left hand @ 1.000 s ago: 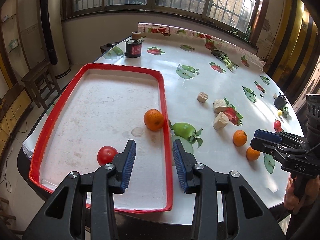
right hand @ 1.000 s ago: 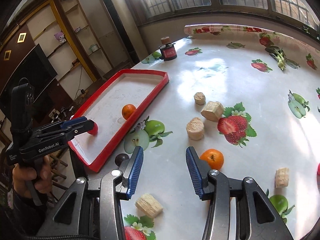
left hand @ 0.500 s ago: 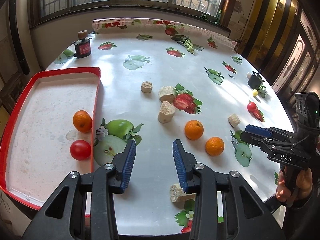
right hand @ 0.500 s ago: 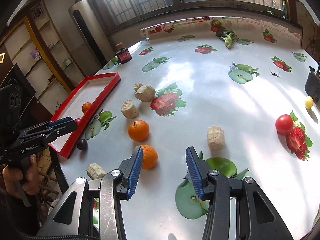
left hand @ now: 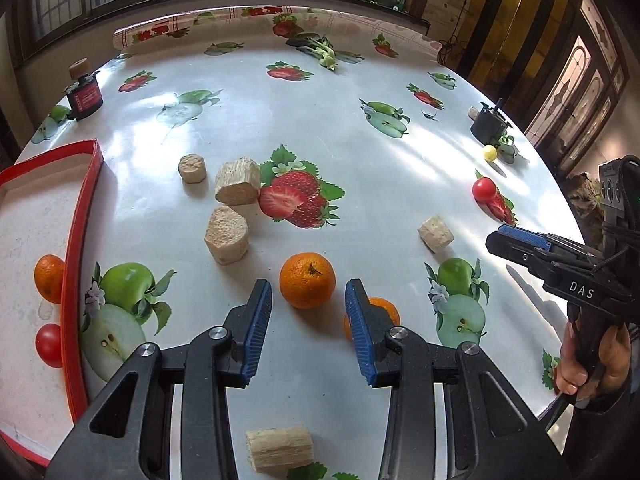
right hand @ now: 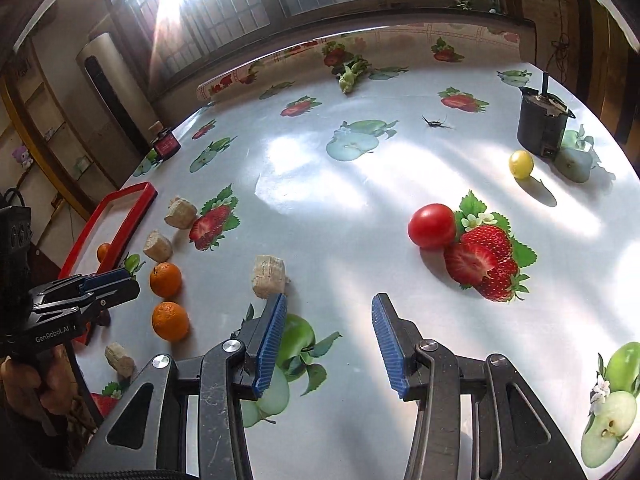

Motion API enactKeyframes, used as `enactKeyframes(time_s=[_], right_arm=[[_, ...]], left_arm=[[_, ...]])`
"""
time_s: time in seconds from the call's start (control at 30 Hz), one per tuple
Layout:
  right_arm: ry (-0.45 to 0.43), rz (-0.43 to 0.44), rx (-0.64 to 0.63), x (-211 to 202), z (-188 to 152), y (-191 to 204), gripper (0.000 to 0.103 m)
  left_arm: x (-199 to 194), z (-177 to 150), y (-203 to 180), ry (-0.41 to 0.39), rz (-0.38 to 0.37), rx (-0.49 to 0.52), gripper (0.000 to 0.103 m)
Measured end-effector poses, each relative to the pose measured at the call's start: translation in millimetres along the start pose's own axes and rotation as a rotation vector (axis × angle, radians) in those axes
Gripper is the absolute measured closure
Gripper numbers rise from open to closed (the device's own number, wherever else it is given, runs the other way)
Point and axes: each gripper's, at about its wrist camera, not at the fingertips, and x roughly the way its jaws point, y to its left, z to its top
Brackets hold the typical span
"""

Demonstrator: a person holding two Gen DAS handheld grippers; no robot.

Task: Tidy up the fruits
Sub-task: 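Grasp an orange with the left tool while the right tool grasps a beige cork block, then carry the orange and cork block into the red tray and release both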

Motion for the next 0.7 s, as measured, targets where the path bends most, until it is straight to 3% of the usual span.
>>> enactKeyframes(time_s=[0.17,0.4,0.47,0.53,0.7], right_arm=[[0.022,0.035,-0.067,17.3,3.8,25.2,0.056],[0.076,0.018,-0.133,48.8,9.2,50.2,0.059],[0.083,0.000,-0.152,55.6,7.7,54.2,0.065],[0.080,-0.028,-0.180,57.2,6.4,58.1,0.079],[0.066,-0.020,-0.185,49.4,7.3,63.2,0.079]], left_arm=[[18.0,6.0,-3.8,0.019,0.031,0.010,0.067],[28.0,9.9,4.1,0.019,0.047,0.011,0.069],[29.4,9.0,7.3,0.016,0.034,0.008,0.071],[28.6,8.8,9.8,0.013,0.019,0.000,0.072],[15.8,5.3,8.9,-0.009,0.014,0.010,0.072]])
